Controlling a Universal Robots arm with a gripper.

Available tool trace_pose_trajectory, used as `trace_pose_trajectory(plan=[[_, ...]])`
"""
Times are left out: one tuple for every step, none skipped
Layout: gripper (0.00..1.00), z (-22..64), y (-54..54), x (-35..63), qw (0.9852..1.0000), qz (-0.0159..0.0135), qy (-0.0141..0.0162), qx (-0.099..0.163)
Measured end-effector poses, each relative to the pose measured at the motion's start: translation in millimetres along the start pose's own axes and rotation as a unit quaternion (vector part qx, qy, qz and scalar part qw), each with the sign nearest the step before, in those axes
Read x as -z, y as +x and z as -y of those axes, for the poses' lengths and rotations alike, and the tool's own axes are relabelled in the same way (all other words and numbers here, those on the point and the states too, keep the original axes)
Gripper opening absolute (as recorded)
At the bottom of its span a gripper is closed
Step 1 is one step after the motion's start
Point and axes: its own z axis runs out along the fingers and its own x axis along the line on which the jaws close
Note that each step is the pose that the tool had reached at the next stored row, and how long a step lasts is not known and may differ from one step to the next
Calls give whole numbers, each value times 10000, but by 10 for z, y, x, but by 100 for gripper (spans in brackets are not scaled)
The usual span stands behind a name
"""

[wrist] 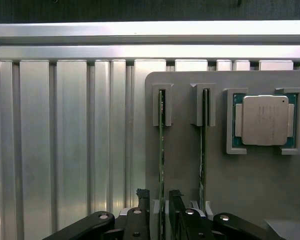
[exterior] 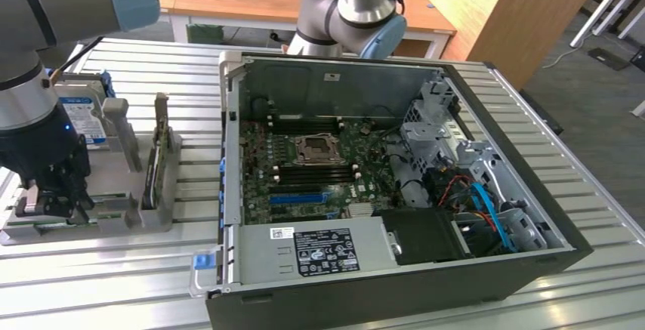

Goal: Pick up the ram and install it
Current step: 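Pick up the ram and move it above insertion slot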

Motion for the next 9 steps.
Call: trace_pose_trajectory(plan=[[30, 0, 0, -7, 10000, 0, 1, 0], [30, -1, -1, -14, 10000, 0, 2, 0], [30, -1, -1, -22, 10000, 0, 4, 0], [30, -1, -1, -29, 10000, 0, 5, 0], [30, -1, -2, -37, 10000, 0, 7, 0], [30, -2, -2, -46, 10000, 0, 9, 0], [30, -2, -3, -54, 10000, 0, 11, 0], [30, -3, -4, -62, 10000, 0, 14, 0], [30, -3, -5, -69, 10000, 0, 16, -1]])
